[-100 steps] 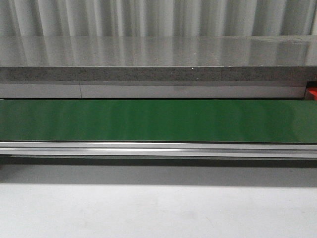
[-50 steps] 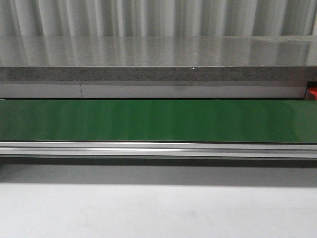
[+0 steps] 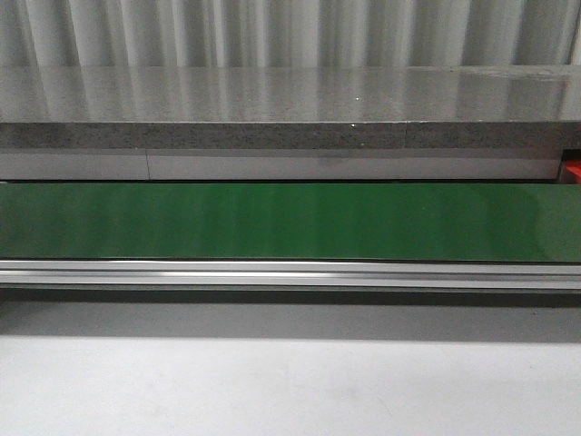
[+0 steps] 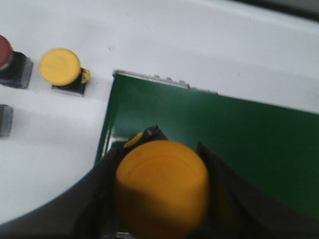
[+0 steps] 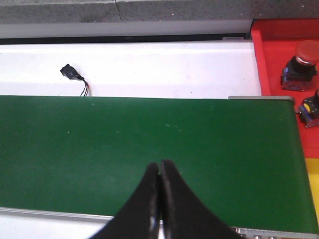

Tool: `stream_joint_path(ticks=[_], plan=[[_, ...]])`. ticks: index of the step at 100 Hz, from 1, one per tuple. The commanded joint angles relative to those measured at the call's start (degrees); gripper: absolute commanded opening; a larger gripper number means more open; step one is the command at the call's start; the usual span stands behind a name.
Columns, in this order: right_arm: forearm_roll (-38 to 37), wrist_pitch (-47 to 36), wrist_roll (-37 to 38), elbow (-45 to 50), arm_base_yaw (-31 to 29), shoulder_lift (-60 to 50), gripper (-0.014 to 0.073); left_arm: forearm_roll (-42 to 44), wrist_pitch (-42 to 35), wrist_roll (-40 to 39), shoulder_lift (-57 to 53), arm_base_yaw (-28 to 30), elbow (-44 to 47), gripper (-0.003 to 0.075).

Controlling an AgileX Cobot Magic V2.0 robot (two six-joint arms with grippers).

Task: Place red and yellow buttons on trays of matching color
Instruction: 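Set the yellow button on the green belt and open the left gripper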

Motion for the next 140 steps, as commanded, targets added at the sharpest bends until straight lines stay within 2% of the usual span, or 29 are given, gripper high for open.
stream_joint_path(ticks=[1, 26, 125, 134, 140], plan=[[0.8, -3.6, -0.4, -1.5, -0.1, -0.7, -0.0068, 2.7, 0.0, 0.2, -0.3, -3.2, -2.2, -0.0021], [0.8, -3.6, -0.4, -1.5, -0.1, -0.7, -0.0068, 7.7, 0.1, 0.2, 4.8, -7.8, -2.2, -0.0021], [0.8, -3.6, -0.4, -1.5, -0.1, -0.7, -0.0068, 10.5, -0.8, 0.2, 9.8, -7.9, -2.2, -0.0020], [0.8, -3.6, -0.4, -1.5, -0.1, -0.7, -0.0068, 10.5, -0.5, 0.2, 9.6, -7.9, -2.2, 0.0013], [0.8, -3.6, -0.4, -1.5, -0.1, -0.7, -0.0068, 10.5, -0.2, 0.7, 9.4, -8.1, -2.2, 0.0104]])
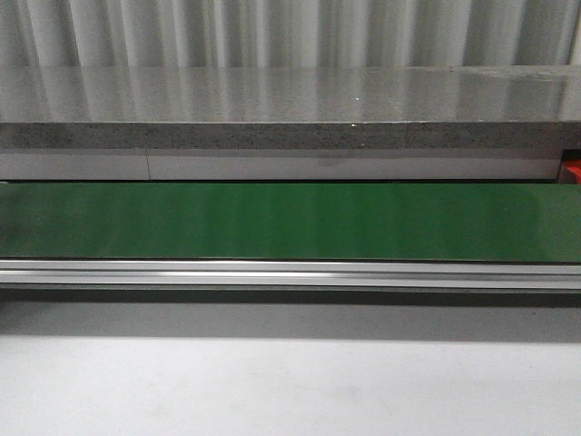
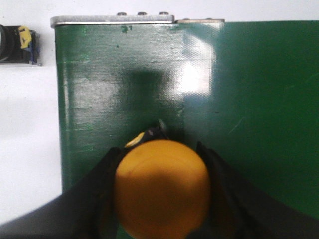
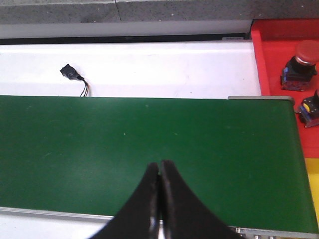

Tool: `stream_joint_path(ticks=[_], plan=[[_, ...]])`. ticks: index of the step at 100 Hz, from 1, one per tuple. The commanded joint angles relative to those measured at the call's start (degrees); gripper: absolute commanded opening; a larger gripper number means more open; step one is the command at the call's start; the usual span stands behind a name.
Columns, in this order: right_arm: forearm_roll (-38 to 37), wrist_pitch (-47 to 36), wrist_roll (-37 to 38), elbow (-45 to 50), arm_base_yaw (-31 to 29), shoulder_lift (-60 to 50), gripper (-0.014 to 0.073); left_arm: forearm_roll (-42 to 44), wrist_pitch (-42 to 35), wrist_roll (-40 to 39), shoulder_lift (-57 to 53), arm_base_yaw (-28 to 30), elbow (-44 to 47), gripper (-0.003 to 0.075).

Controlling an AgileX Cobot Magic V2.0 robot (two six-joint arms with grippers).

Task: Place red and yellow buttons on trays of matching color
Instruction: 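Set the yellow button on the green belt and open the left gripper, then grasp a red button from the table with the left gripper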

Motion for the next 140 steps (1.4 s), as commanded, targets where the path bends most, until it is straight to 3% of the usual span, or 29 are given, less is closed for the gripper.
stream_joint_path(ticks=[1, 4, 11, 12, 13, 16, 22, 34, 51, 71, 105, 140], plan=[[0.8, -3.6, -0.4, -1.5, -0.1, -0.7, -0.0068, 1.0, -1.4, 0.7, -1.7, -0.4, -1.5, 0.0132], [0.8, -3.6, -0.4, -1.5, -0.1, -0.7, -0.0068, 1.0, -1.2, 1.0, -2.0, -0.6, -1.5, 0.0181], [0.8, -3.6, -0.4, -1.5, -0.1, -0.7, -0.0068, 1.0, -0.3, 1.5, -2.4, -1.2, -2.3, 0.0388], [0.8, -3.6, -0.4, -1.5, -0.1, -0.7, -0.0068, 0.9, -0.1, 1.5, -2.5, -1.5, -2.5, 0.0459], [0.8, -3.6, -0.4, -1.5, -0.1, -0.7, -0.0068, 0.9, 0.0, 1.5, -2.5, -1.4, -2.5, 0.0459], [0.8, -3.6, -0.4, -1.5, -0.1, -0.7, -0.0068, 0.9, 0.5, 1.5, -2.8, -2.0, -3.2, 0.0575], [0.8, -3.6, -0.4, -1.5, -0.1, -0.7, -0.0068, 0.9, 2.1, 1.5, -3.5, -3.1, -4.8, 0.0720], [0.8, -3.6, -0.4, -1.5, -0.1, -0.7, -0.0068, 0.9, 4.3, 1.5, -5.4, -5.1, -8.4, 0.0628], [0.8, -3.6, -0.4, -1.5, -0.1, -0.7, -0.0068, 1.3, 4.5, 1.5, -9.7, -5.7, -12.7, 0.0622], [0.8, -3.6, -0.4, -1.5, -0.1, -0.7, -0.0068, 4.5, 4.4, -1.9, -11.7, 2.1, -13.2, 0.0622], [0.8, -3.6, -0.4, -1.5, -0.1, -0.7, -0.0068, 0.3, 2.4, -2.1, -4.9, 17.9, -6.8, 0.0622], [0.8, -3.6, -0.4, -1.5, -0.1, -0.7, -0.0068, -0.2, -1.9, -2.1, 3.5, 20.8, -7.8, 0.0619]])
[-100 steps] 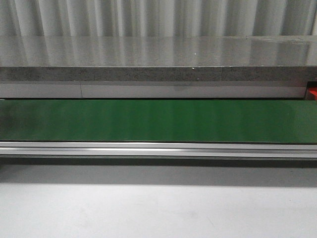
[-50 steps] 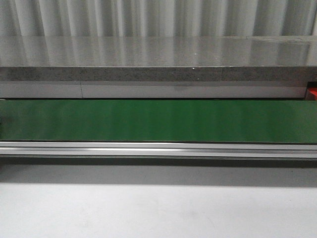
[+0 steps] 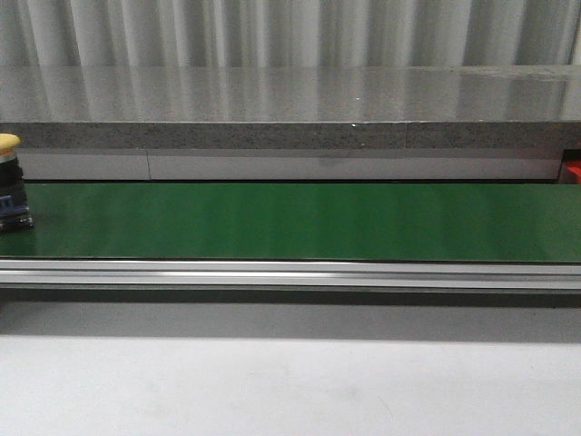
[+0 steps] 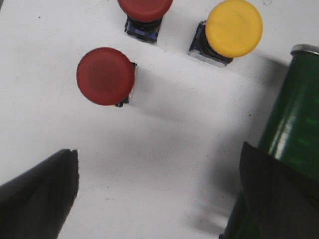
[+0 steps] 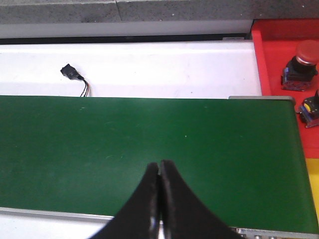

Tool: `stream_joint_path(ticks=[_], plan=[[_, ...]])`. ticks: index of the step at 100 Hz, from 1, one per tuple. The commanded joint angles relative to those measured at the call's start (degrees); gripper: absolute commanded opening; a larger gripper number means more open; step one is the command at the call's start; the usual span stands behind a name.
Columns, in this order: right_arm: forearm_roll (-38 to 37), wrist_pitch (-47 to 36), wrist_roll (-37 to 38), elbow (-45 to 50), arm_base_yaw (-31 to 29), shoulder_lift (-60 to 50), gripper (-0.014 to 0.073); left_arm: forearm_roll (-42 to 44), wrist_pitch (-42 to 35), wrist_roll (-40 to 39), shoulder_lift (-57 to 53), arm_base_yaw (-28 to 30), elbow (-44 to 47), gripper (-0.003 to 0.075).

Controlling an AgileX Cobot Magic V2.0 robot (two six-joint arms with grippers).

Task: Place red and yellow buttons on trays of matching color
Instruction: 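Grasp a red button from the table with the left gripper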

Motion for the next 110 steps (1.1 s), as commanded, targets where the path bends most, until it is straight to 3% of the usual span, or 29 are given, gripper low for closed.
stream_joint_path(ticks=[1, 83, 93, 100, 110], plan=[[0.8, -3.6, -0.4, -1.5, -0.1, -0.7, -0.0068, 0.3, -3.5, -0.6, -0.7, 0.4, -2.2, 0.0619], [0.8, -3.6, -0.4, -1.5, -0.1, -0.7, -0.0068, 0.2, -5.2, -2.2, 13.7, 4.4, -12.9, 0.0608], [0.8, -3.6, -0.4, -1.5, -0.1, -0.7, -0.0068, -0.1, -4.9, -2.2, 13.7, 4.4, -12.9, 0.0496], [0.8, -3.6, -0.4, -1.5, -0.1, -0.7, -0.0068, -0.6, -3.7, -2.2, 13.7, 4.4, -13.1, 0.0331], [0.8, -3.6, -0.4, -1.5, -0.1, -0.7, -0.0068, -0.7, -1.7, -2.2, 13.0, 4.4, -13.1, 0.0036]])
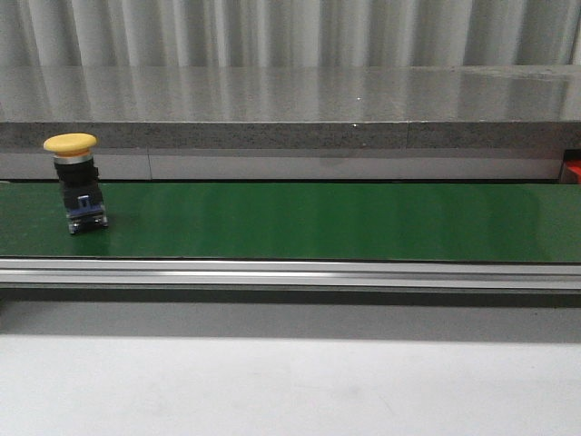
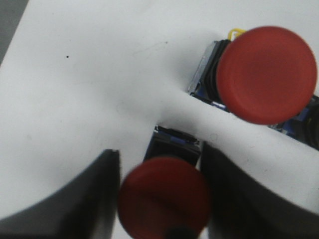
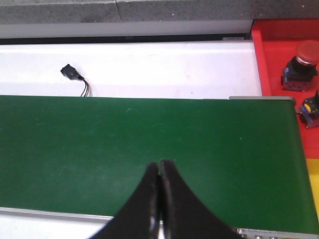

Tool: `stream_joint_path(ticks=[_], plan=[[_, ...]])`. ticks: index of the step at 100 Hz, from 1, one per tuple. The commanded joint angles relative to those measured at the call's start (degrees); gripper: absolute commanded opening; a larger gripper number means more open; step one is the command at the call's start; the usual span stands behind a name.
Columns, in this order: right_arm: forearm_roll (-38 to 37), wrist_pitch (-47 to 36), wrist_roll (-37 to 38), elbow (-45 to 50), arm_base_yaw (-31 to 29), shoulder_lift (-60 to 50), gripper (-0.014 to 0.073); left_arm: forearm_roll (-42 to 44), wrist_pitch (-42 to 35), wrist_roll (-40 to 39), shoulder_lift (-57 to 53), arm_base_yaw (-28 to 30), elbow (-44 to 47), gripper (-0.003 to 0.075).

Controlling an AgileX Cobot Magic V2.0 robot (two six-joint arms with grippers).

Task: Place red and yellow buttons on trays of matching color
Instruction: 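Grasp a red button from the table with the left gripper, then set the red button on the belt and release it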

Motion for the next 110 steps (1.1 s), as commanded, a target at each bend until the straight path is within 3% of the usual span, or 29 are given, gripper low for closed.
stream_joint_path(ticks=[1, 3, 35, 61, 85, 110], plan=[[0.8, -3.6, -0.4, -1.5, -0.1, -0.7, -0.0068, -1.0, 1.0, -0.6, -3.8, 0.1, -1.8, 0.0018], [0.8, -3.6, -0.4, -1.5, -0.1, -0.7, -0.0068, -1.0, 1.4, -0.6, -4.2, 0.1, -1.8, -0.0021], [0.8, -3.6, -0.4, -1.5, -0.1, -0.7, -0.0068, -1.9, 6.9, -0.1, -18.2, -2.3, -1.8, -0.0020], [0.8, -3.6, -0.4, -1.5, -0.1, -0.7, -0.0068, -1.5, 12.5, 3.0, -26.8, -13.9, -1.8, -0.0020], [0.8, -3.6, -0.4, -1.5, -0.1, -0.7, -0.0068, -1.3, 11.3, 3.0, -26.3, -22.4, 2.1, -0.0020], [0.8, -3.6, -0.4, -1.5, -0.1, -0.7, -0.0068, 1.0, 7.1, 3.0, -26.3, -24.3, 8.3, -0.0020]])
